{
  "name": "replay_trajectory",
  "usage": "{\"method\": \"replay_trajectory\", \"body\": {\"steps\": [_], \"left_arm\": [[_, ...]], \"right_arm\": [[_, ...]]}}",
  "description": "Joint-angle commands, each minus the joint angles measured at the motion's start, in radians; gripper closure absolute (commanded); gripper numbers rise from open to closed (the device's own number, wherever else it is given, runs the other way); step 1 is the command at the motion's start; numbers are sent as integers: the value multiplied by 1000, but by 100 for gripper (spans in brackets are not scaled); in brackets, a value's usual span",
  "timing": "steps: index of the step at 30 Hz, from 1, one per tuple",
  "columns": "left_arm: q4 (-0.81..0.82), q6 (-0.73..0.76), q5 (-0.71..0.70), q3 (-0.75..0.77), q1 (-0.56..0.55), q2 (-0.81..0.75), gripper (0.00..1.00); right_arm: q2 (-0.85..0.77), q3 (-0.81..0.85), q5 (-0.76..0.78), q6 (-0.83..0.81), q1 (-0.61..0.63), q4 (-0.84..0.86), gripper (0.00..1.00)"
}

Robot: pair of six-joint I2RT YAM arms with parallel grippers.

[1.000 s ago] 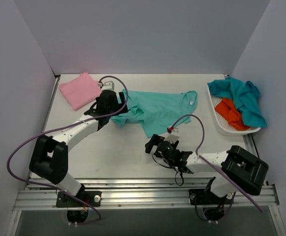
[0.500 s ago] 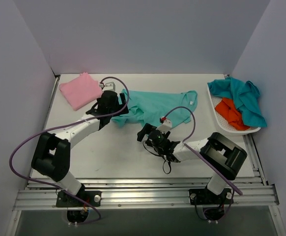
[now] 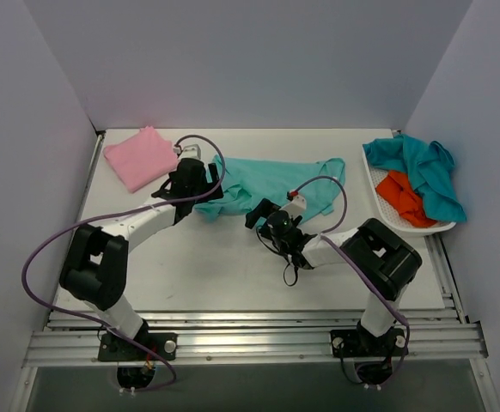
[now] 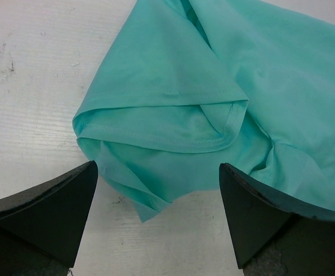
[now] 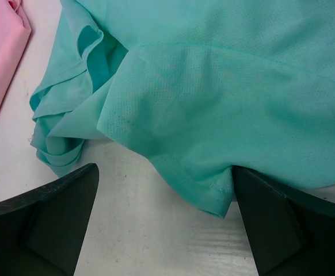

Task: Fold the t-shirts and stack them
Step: Flatten out the tshirt

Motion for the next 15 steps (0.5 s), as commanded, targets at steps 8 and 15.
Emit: {"method": "replay_trajectory", "body": {"steps": [8,15], "left_arm": [[50,17,38,54,29,42,4],[50,17,45,51,60,51,4]], "right_arm": [[92,-48,-66,-17,-32,-23,69],[109,-64,-85,-16,-50,-15,100]]}}
